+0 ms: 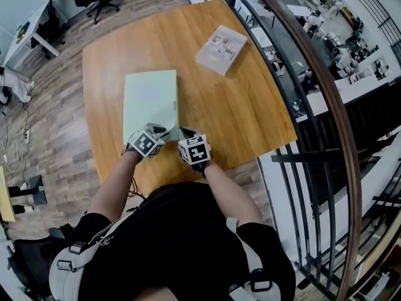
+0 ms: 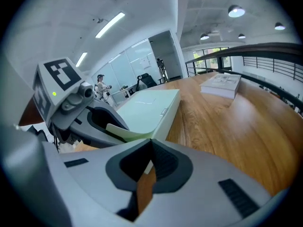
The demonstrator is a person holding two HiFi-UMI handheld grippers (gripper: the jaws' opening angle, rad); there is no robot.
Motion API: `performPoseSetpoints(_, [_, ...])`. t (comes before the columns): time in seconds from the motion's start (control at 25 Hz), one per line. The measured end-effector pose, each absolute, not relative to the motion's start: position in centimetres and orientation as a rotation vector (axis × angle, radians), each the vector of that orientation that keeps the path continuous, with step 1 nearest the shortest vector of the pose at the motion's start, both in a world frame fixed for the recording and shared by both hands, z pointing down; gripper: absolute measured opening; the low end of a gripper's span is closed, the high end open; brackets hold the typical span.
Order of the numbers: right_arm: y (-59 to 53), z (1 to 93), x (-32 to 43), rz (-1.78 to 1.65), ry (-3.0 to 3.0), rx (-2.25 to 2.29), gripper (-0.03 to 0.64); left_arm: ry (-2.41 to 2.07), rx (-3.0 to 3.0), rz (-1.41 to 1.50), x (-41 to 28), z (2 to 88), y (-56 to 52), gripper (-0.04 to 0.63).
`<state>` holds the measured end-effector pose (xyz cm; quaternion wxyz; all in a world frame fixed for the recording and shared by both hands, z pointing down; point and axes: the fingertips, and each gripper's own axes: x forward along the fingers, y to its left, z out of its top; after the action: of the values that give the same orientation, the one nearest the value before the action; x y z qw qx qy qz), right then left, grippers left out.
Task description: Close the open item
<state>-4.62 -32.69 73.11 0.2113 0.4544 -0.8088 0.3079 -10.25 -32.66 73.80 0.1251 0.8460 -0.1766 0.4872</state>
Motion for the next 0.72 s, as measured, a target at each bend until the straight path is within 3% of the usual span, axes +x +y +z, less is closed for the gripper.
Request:
performPoseSetpoints(0.08, [-32.8, 71.9, -3.8, 0.821, -2.265, 1.304, 0.005, -0.431, 2.470, 1.406, -9.9, 74.1, -31.8, 0.102])
performPoseSetpoints(0.16, [-32.9, 70.7, -3.2, 0.795, -2.283, 1.332, 0.005, -0.316, 2.481, 1.353, -9.4, 74.4, -30.3, 0.239])
performPoseSetpoints(0.2, [-33.0, 70.1, -3.0, 0.782, -2.291, 1.342, 0.005, -0.295, 2.485, 1.297, -9.0, 74.5, -29.9, 0.256])
performPoseSetpoints(0.32, [-33.1, 68.3, -2.6, 0.742, -2.314, 1.366, 0.005, -0.317, 2.463, 1.067, -7.7, 74.0, -29.7, 0.258])
performPoseSetpoints(0.56, [-33.4, 64.4, -0.9, 0.644, -2.359, 1.451, 0.005, -0.431, 2.621, 1.058, -7.7, 72.4, -29.9, 0.256])
performPoseSetpoints(0.72, [-33.9, 60.6, 0.3, 0.494, -2.387, 1.523, 0.005, -0.650, 2.658, 0.723, -8.6, 67.3, -32.2, 0.255])
